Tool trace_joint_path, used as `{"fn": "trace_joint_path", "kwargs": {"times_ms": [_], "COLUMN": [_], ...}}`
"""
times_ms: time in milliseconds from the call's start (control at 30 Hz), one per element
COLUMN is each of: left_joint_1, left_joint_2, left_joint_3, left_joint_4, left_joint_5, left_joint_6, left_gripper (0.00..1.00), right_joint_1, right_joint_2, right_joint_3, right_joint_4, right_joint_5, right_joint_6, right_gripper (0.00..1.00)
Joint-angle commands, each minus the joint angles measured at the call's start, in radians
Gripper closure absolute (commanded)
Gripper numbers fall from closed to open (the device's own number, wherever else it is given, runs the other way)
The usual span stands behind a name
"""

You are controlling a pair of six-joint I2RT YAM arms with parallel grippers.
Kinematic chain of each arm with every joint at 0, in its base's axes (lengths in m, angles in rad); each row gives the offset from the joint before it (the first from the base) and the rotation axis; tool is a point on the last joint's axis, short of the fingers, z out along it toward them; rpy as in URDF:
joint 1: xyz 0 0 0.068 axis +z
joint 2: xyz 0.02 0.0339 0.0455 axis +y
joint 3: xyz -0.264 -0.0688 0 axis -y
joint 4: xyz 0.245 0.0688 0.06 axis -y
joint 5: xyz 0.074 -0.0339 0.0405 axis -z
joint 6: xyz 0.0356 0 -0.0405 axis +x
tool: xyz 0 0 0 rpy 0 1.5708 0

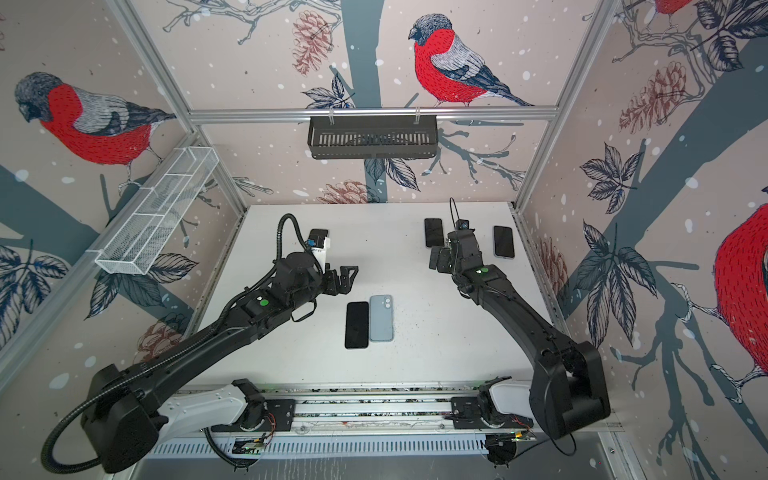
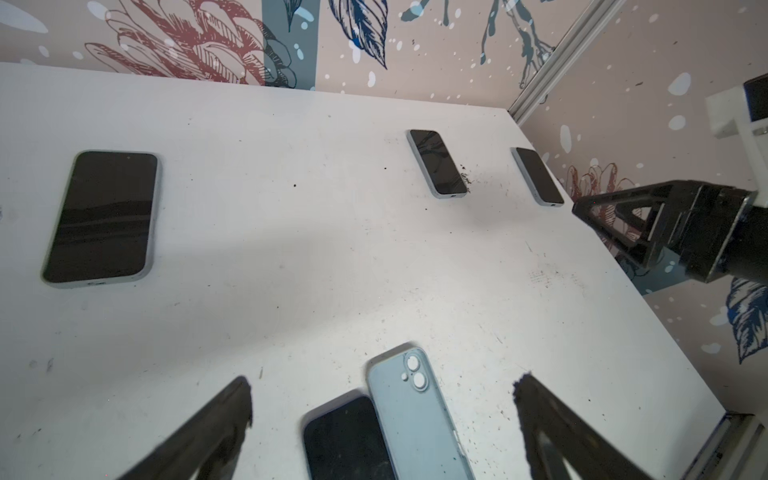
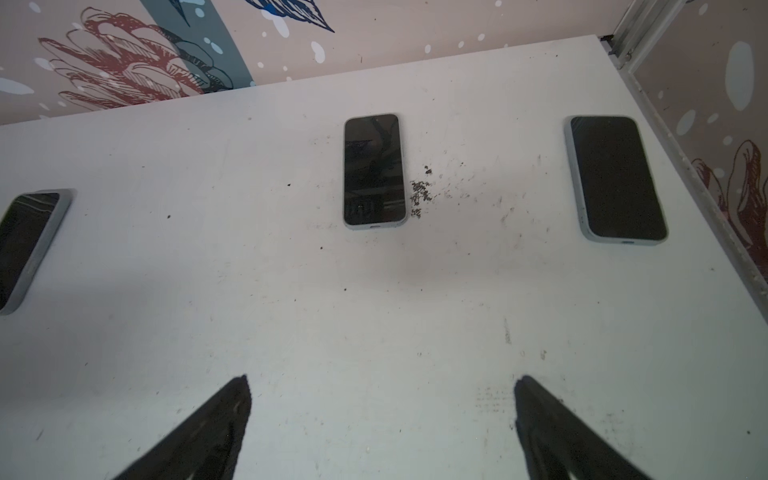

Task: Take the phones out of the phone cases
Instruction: 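Grasp the middle far cased phone with the right gripper while the left arm rises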

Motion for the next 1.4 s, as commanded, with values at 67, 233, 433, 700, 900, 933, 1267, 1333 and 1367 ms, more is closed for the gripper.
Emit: {"fn": "trace_joint_path", "kwargs": {"times_ms": [67,233,433,700,900,933,1267,1333,1367], "left_joint_1": [0.009,0.008,0.008,0.009,0.011,0.012,0.024,0.028,0.029], "left_joint_2": [-0.027,-0.037,-0.024,-0.069,-0.085,-0.085,-0.08,-0.077,-0.076], "left_joint_3": [-0.019,0.11,0.163,0.075,0.056,0.057,0.048,0.047,0.047], "left_joint_4": [0.051,-0.132,-0.2,-0.139,-0.132,-0.134,-0.122,-0.122,-0.122], "left_joint_5": [0.065,0.072,0.001,-0.021,-0.018,-0.016,0.0,0.005,0.006], "left_joint_6": [-0.001,0.054,0.171,0.179,0.178,0.176,0.169,0.167,0.168], "left_gripper": [0.02,0.02,0.02,0.02,0.02,0.02,0.02,0.02,0.02], "right_joint_1": [-0.066,-0.085,-0.083,-0.081,-0.081,-0.083,-0.088,-0.092,-0.094], "right_joint_2": [0.173,0.369,0.581,0.795,0.901,0.918,1.032,1.048,1.053], "right_joint_3": [0.134,0.281,0.458,0.674,0.777,0.793,0.903,0.918,0.925], "right_joint_4": [0.019,-0.003,-0.056,-0.124,-0.15,-0.155,-0.2,-0.208,-0.213], "right_joint_5": [-0.062,-0.085,-0.123,-0.141,-0.143,-0.141,-0.115,-0.116,-0.118], "right_joint_6": [-0.088,-0.13,-0.158,-0.163,-0.164,-0.165,-0.182,-0.182,-0.181], "right_gripper": [0.01,0.0,0.01,0.01,0.0,0.01,0.0,0.0,0.0]}}
